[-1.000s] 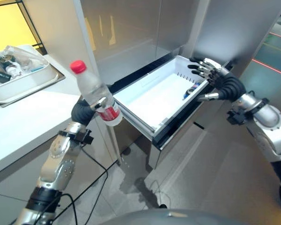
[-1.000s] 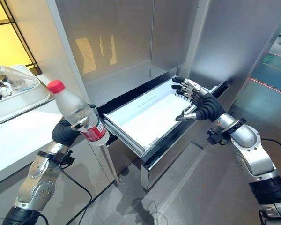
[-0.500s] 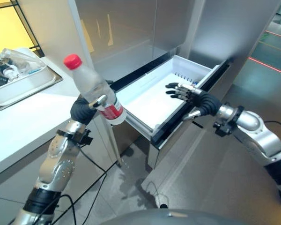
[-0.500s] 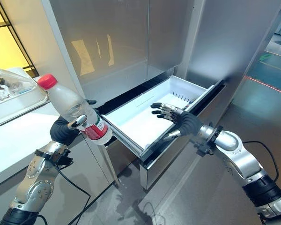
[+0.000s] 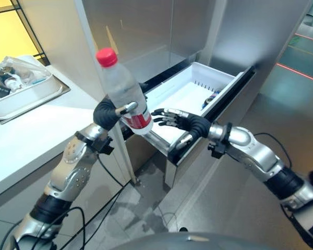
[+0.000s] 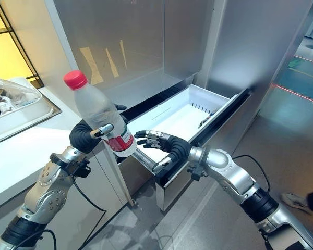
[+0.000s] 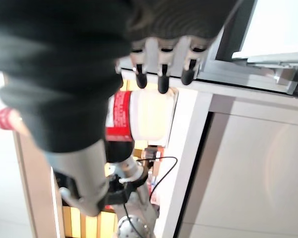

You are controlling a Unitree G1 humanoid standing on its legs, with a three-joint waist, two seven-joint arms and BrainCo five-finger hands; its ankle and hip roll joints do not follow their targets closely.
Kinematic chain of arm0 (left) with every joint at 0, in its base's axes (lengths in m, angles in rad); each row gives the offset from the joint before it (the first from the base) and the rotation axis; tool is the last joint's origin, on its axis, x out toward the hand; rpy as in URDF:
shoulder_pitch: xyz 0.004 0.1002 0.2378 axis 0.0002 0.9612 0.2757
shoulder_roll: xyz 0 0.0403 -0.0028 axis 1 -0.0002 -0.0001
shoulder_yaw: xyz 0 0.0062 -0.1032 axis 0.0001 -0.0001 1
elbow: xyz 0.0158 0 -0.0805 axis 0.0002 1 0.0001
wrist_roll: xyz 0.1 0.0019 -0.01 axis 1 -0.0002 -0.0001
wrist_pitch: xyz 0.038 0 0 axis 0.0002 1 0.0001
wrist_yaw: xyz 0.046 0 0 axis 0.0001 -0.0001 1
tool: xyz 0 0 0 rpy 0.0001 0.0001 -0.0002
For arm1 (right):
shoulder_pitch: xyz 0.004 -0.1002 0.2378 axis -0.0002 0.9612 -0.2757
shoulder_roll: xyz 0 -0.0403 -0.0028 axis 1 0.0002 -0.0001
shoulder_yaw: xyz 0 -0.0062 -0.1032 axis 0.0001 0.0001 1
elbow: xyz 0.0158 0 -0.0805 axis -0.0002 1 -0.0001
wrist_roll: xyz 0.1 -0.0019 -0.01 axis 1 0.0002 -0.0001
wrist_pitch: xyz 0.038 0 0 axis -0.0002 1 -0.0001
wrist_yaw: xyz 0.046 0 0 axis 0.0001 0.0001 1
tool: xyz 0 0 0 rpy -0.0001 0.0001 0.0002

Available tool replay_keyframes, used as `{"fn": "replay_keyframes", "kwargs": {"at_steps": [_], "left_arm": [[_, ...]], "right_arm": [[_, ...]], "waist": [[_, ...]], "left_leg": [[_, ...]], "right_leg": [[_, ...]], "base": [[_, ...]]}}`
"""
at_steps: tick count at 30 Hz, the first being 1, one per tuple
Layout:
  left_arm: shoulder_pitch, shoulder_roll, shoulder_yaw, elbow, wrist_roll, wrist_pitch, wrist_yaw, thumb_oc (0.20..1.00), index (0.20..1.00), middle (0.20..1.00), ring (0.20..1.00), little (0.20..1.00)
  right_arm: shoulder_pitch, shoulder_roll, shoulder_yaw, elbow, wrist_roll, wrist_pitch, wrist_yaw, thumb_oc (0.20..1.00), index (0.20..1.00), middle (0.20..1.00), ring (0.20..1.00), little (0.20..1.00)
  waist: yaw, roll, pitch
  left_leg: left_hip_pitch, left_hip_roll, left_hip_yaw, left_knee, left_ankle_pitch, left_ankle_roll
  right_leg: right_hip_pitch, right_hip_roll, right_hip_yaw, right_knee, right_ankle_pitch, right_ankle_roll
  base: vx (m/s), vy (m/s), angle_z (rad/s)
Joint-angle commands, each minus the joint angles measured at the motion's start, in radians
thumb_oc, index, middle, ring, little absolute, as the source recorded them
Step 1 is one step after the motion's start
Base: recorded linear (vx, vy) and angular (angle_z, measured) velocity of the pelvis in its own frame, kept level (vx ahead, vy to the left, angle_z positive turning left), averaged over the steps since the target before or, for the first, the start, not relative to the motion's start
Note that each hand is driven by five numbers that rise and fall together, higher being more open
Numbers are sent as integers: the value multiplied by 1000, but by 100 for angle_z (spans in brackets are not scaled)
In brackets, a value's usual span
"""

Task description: Take the drinks into the refrigerator

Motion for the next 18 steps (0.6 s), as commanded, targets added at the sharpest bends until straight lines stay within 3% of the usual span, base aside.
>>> {"fn": "replay_keyframes", "kwargs": {"at_steps": [1,8,18], "left_arm": [[-174,14,-50,-33,-18,-65,-22,200,200,200,200,200],[-227,35,-133,-26,10,-53,-40,200,200,200,200,200],[-270,91,-254,-16,5,-12,-78,200,200,200,200,200]], "right_arm": [[-105,52,33,7,78,-46,-9,1000,1000,1000,1000,1000],[-107,79,34,34,106,-58,-26,1000,1000,1000,1000,1000],[-51,192,16,164,235,-75,-91,1000,1000,1000,1000,1000]], "waist": [[-6,-12,-49],[-9,-12,-48],[-14,-10,-45]], "left_leg": [[-37,-16,-61,67,-66,8],[-37,-16,-61,72,-69,9],[-35,-18,-54,85,-77,12]], "right_leg": [[103,-47,-50,39,-145,49],[103,-47,-48,40,-146,50],[106,-48,-40,44,-149,53]], "base": [[0,0,0],[0,0,0],[0,0,0]]}}
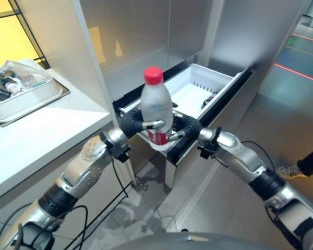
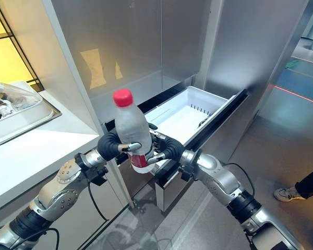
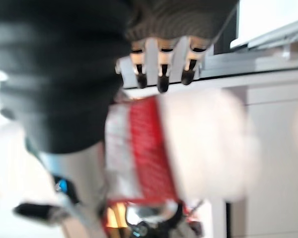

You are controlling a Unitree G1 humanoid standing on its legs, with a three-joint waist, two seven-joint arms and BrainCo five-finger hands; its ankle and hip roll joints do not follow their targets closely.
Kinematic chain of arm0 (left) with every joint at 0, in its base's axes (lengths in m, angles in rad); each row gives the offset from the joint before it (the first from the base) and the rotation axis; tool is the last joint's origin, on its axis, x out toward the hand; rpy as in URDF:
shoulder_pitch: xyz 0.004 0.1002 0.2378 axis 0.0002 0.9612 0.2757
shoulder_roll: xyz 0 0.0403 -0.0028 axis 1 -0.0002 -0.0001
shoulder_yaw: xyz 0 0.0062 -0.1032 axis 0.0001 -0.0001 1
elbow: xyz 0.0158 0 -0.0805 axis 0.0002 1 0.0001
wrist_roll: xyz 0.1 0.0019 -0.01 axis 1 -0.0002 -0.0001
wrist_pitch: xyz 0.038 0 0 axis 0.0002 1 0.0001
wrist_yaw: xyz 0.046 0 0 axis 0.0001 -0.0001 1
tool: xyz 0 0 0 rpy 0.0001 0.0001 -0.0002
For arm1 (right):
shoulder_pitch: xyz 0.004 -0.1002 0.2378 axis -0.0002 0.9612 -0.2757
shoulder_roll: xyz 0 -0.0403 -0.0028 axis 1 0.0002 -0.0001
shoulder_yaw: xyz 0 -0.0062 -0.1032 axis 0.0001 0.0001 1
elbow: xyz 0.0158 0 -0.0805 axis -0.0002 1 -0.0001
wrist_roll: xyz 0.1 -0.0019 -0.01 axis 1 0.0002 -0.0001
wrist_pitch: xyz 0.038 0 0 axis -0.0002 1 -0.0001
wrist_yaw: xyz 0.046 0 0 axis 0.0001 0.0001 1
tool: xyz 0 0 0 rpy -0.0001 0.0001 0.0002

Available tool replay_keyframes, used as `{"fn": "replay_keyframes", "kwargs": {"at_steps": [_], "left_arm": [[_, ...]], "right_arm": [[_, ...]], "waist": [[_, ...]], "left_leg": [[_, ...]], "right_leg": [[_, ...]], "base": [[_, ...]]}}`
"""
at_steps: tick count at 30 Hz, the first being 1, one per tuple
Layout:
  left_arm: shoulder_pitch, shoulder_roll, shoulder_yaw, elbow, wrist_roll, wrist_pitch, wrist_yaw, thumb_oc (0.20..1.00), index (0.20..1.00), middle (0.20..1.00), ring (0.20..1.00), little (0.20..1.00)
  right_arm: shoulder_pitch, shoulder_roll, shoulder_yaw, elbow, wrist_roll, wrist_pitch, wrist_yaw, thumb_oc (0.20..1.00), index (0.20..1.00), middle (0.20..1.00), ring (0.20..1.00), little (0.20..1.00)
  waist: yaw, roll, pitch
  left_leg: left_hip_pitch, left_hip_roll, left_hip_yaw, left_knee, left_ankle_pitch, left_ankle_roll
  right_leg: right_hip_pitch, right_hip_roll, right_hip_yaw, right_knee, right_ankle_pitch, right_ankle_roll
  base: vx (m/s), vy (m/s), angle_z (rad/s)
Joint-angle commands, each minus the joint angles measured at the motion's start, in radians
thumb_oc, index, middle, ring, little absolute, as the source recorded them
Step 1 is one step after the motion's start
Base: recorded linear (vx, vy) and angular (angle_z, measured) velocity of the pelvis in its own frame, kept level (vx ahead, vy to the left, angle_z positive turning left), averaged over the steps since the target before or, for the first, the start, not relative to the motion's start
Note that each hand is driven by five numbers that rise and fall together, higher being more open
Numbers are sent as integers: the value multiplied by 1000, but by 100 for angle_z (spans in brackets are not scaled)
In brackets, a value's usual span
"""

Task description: Take the drinks into the refrigerator

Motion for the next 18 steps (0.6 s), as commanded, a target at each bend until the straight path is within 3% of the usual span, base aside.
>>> {"fn": "replay_keyframes", "kwargs": {"at_steps": [1,13,18], "left_arm": [[-172,16,-8,-16,-16,-57,-23,200,200,200,200,200],[-236,33,-84,-13,18,-61,-23,200,200,200,200,200],[-275,20,-105,-7,31,-71,-30,200,200,200,200,200]], "right_arm": [[-53,40,-14,13,90,-64,-32,1000,1000,1000,1000,1000],[-32,56,77,28,104,-17,-14,1000,1000,1000,1000,1000],[-33,-7,121,-9,62,9,36,1000,1000,1000,1000,1000]], "waist": [[-9,-18,-42],[-13,-21,-44],[-15,-25,-43]], "left_leg": [[-47,-17,-58,85,-78,13],[-42,-14,-59,78,-74,10],[-44,-10,-65,71,-65,5]], "right_leg": [[103,-48,-46,43,-150,54],[104,-45,-46,45,-151,54],[104,-43,-54,44,-151,53]], "base": [[0,0,0],[0,0,0],[-6,-3,0]]}}
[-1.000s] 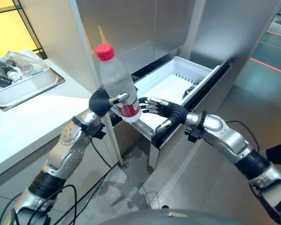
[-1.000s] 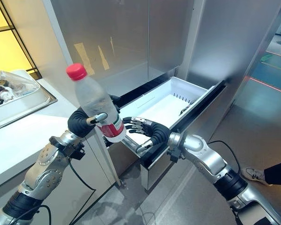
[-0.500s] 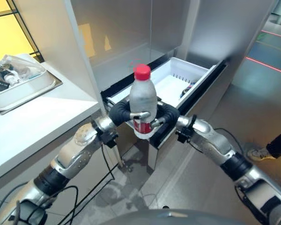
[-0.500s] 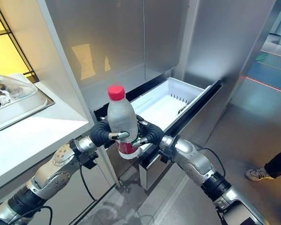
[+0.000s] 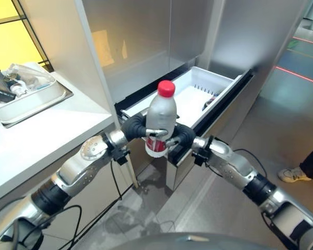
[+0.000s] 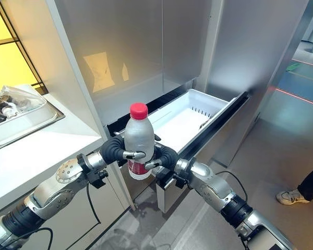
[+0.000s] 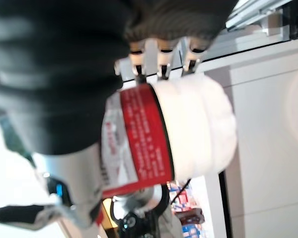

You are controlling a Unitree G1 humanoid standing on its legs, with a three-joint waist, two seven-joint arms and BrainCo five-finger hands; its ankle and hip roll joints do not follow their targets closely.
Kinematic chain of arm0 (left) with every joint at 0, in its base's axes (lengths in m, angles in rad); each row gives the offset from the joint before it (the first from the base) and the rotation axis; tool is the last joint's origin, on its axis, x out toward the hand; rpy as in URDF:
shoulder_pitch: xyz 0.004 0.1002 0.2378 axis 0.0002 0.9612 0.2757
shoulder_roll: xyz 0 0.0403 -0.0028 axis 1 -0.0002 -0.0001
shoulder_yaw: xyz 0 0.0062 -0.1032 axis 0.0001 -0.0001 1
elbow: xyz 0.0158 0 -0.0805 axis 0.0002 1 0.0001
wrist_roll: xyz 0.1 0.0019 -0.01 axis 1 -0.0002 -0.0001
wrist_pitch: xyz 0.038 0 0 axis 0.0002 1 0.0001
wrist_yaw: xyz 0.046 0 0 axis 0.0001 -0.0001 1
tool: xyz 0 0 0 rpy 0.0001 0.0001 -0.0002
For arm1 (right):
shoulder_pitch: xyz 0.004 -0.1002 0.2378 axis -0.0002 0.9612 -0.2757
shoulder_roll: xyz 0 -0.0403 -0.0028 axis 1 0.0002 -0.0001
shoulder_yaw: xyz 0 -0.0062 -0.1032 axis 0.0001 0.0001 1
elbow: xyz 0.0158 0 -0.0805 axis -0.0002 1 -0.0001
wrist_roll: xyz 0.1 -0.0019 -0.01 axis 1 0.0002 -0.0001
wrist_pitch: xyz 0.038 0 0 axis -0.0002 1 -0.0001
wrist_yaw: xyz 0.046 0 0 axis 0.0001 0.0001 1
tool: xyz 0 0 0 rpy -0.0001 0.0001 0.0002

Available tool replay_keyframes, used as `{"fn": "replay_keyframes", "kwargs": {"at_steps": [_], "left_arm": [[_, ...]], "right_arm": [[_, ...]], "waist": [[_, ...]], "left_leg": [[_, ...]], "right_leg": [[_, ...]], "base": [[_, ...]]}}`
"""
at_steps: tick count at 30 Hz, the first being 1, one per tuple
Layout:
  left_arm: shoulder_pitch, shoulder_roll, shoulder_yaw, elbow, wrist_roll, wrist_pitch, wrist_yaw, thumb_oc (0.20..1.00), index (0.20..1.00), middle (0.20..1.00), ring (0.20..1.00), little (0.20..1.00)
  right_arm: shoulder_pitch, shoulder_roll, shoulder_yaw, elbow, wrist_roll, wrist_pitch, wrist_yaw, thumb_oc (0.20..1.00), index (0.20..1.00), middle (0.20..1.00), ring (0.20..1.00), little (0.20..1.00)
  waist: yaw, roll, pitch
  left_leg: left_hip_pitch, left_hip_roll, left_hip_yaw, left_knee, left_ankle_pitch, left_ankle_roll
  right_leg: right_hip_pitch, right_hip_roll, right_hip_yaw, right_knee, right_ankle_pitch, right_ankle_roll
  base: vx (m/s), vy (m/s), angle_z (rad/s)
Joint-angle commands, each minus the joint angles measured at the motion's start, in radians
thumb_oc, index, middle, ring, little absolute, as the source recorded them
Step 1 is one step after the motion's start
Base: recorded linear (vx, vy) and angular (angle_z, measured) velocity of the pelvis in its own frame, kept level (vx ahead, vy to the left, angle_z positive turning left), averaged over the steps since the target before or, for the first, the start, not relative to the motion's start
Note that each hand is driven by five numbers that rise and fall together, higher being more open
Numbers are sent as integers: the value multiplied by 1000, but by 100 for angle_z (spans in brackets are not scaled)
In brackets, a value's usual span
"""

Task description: Take the drinks into the refrigerator

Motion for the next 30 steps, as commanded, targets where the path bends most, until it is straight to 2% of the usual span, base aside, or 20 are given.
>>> {"fn": "replay_keyframes", "kwargs": {"at_steps": [1,6,15,25,26,27,30], "left_arm": [[-230,-59,-31,-12,3,-86,-31,200,200,200,200,200],[-257,-73,-35,-6,15,-99,-24,200,200,200,200,200],[-259,-80,-7,3,33,-109,-14,200,200,200,200,200],[-218,-150,37,21,73,-123,19,200,200,200,200,200],[-207,-165,47,29,82,-127,30,200,200,200,200,200],[-207,-165,47,29,82,-127,30,200,200,200,200,200],[-198,-190,54,37,85,-127,39,200,200,200,200,200]], "right_arm": [[-50,-19,34,-55,2,-4,35,1000,1000,1000,1000,1000],[-50,-46,50,-85,0,1,61,1000,1000,1000,1000,1000],[-35,-21,21,-104,-10,-12,58,1000,1000,1000,1000,1000],[29,69,-10,-89,9,-26,34,1000,1000,1000,1000,1000],[31,84,-15,-88,13,-32,29,373,373,373,373,373],[31,84,-15,-88,13,-32,29,200,200,200,200,200],[28,104,-16,-85,18,-40,19,200,200,200,200,200]], "waist": [[-18,-31,-13],[-17,-32,-7],[-14,-29,-4],[-15,-24,-8],[-14,-23,-9],[-14,-23,-9],[-15,-22,-6]], "left_leg": [[-45,-8,-68,67,-62,4],[-51,-9,-76,58,-52,3],[-55,-12,-82,60,-50,5],[-54,-16,-84,61,-53,9],[-53,-16,-84,61,-54,9],[-53,-16,-84,62,-54,9],[-53,-16,-81,62,-55,11]], "right_leg": [[104,-43,-59,43,-151,53],[97,-42,-69,43,-146,53],[96,-46,-75,44,-143,55],[98,-50,-79,47,-144,55],[98,-50,-77,47,-145,55],[98,-50,-77,47,-145,55],[97,-51,-72,47,-144,55]], "base": [[0,0,0],[-8,-1,0],[0,0,0],[0,0,0],[0,0,0],[0,0,0],[0,0,0]]}}
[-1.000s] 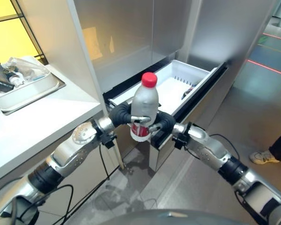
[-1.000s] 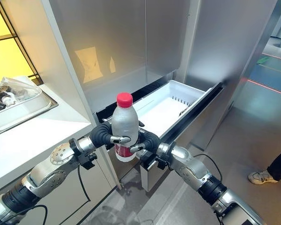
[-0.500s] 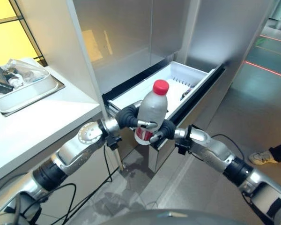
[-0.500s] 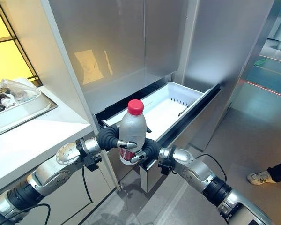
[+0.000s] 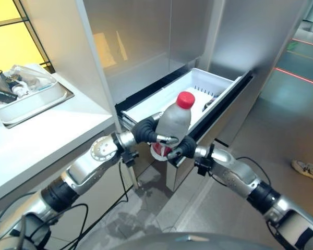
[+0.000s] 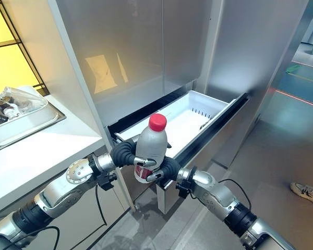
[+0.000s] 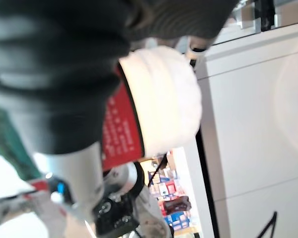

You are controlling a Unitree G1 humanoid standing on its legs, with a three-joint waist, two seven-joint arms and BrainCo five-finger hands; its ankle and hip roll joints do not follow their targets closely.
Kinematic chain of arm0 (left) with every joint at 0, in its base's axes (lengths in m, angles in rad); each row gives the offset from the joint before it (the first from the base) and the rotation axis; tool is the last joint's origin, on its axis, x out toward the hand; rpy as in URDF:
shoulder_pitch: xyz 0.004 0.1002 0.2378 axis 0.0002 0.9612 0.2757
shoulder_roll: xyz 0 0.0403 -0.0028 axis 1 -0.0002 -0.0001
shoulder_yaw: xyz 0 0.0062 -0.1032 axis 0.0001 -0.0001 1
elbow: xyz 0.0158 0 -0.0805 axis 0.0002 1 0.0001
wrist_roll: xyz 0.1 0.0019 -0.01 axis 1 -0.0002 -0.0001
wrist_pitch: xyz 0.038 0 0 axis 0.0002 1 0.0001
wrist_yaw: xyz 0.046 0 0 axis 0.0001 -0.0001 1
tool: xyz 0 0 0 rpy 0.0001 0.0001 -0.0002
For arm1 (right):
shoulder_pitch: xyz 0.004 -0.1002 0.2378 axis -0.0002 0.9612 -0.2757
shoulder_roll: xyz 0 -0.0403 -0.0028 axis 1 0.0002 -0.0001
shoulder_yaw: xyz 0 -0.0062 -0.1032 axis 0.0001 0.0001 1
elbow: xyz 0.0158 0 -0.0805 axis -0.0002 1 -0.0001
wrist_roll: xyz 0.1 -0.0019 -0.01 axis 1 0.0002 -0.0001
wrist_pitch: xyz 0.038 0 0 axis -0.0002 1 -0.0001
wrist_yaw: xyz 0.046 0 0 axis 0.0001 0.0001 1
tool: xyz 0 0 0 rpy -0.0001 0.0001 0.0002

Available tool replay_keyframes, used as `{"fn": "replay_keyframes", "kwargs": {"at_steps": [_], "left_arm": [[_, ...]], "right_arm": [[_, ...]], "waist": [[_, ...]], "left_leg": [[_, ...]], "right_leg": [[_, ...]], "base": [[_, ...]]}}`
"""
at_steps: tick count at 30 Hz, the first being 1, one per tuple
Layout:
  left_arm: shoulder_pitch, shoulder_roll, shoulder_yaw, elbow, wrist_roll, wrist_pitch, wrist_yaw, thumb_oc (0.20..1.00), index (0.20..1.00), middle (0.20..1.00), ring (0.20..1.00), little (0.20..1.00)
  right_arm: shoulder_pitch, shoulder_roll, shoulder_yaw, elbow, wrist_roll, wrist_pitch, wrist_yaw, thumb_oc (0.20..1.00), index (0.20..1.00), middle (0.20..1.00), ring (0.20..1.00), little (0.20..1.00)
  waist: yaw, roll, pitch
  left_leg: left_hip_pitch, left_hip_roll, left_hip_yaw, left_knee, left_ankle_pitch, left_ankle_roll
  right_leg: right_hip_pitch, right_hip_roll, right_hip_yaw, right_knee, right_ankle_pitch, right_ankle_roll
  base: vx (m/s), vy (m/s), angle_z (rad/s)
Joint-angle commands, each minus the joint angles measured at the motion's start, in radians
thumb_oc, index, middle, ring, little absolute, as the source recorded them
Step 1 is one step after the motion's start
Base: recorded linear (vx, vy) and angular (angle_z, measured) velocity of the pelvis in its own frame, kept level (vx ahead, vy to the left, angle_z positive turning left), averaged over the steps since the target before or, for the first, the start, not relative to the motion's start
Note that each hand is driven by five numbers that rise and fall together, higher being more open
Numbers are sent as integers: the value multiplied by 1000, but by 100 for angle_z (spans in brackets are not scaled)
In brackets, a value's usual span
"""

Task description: Take the drinks into the refrigerator

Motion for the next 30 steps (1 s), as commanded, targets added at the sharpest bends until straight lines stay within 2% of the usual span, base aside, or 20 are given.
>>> {"fn": "replay_keyframes", "kwargs": {"at_steps": [1,15,24,25,26,27,30], "left_arm": [[-158,-115,90,1,-20,-125,29,200,200,200,200,200],[-139,-155,105,23,-18,-132,49,200,200,200,200,200],[-79,-176,156,44,-7,-138,77,200,200,200,200,200],[-79,-176,156,43,-7,-138,77,542,542,542,542,542],[-70,-179,162,42,-11,-137,78,743,743,743,743,743],[-64,-181,167,40,-11,-136,79,1000,1000,1000,1000,1000],[-52,-179,178,32,-21,-133,79,1000,1000,1000,1000,1000]], "right_arm": [[-55,111,-8,-55,41,-63,-1,200,200,200,200,200],[-52,126,0,-50,63,-62,-8,200,200,200,200,200],[-35,120,-26,-70,70,-74,-15,200,200,200,200,200],[-35,120,-26,-70,70,-74,-15,200,200,200,200,200],[-32,120,-30,-73,69,-76,-17,200,200,200,200,200],[-31,120,-36,-77,71,-77,-18,200,200,200,200,200],[-24,115,-49,-85,78,-79,-17,200,200,200,200,200]], "waist": [[-16,-29,-2],[-18,-31,1],[-14,-35,4],[-14,-35,4],[-14,-36,4],[-14,-36,3],[-14,-37,1]], "left_leg": [[-52,-17,-77,63,-55,12],[-50,-15,-70,61,-58,13],[-50,-14,-65,68,-62,13],[-50,-14,-65,68,-63,13],[-50,-14,-65,69,-63,13],[-50,-14,-66,70,-64,14],[-49,-13,-66,69,-64,13]], "right_leg": [[98,-50,-63,47,-144,56],[97,-50,-60,46,-144,58],[94,-47,-57,50,-149,56],[94,-47,-57,50,-149,56],[94,-47,-57,51,-150,56],[95,-47,-55,50,-150,55],[97,-46,-57,50,-151,56]], "base": [[0,0,0],[0,0,0],[0,0,0],[0,0,0],[0,0,0],[0,0,0],[0,0,0]]}}
